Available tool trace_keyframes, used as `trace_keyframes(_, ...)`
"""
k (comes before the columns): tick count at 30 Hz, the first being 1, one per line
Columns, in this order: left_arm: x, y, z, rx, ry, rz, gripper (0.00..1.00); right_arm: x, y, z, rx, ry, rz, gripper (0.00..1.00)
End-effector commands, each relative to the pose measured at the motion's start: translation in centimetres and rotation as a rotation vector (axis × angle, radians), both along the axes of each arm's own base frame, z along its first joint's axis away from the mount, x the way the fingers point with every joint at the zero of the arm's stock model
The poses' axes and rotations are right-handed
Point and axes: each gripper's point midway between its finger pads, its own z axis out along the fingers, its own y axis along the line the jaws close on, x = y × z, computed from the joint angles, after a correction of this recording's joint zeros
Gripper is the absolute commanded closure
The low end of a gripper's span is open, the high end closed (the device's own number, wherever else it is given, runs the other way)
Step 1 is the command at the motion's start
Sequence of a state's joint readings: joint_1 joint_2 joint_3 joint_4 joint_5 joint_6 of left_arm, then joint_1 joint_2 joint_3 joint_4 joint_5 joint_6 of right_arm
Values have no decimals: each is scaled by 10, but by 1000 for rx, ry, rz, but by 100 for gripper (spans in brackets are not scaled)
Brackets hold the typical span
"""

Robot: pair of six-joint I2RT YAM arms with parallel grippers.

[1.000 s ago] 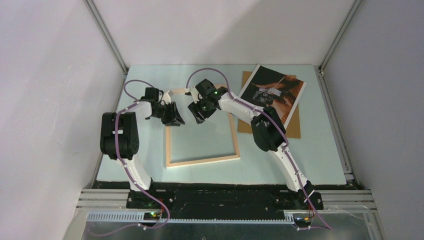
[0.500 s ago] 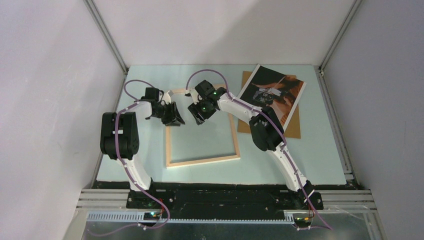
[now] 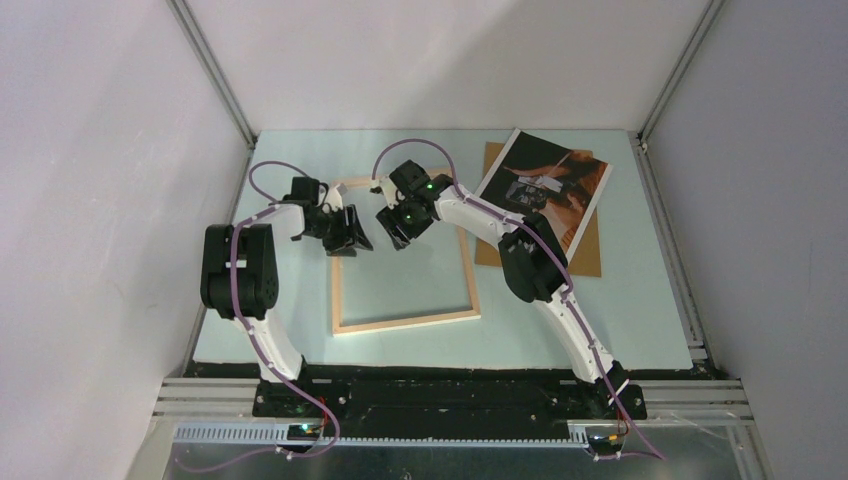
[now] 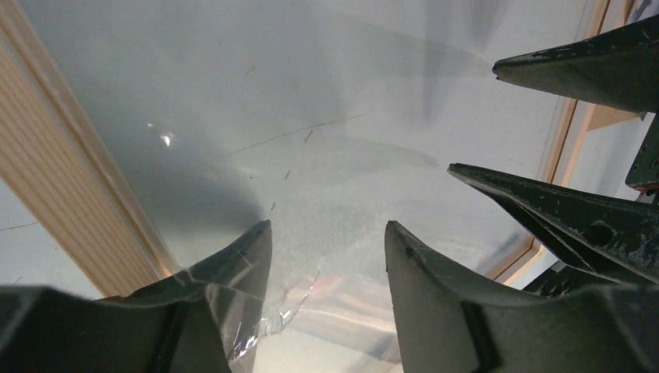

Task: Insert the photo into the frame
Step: Place the photo frame item in the photo frame.

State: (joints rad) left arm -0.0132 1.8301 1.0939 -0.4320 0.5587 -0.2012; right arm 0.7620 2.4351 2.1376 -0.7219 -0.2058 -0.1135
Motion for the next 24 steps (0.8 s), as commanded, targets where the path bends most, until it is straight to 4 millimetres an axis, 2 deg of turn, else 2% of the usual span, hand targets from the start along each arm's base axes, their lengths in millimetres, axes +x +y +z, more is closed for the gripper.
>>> trace_keyframes(1, 5, -3, 16, 9, -71, -29, 38, 3, -4, -6, -25, 6, -5, 37)
trace_keyframes(5, 6, -1, 21, 22, -91, -25, 25, 1, -6, -8, -28, 14, -3, 37)
trace_keyframes(11, 8, 4, 29, 44, -118, -19, 15, 0, -9, -9, -30, 19, -4, 37)
trace_keyframes(24, -1, 23, 47, 141, -160, -17, 9, -1, -11, -7, -29, 20, -6, 37)
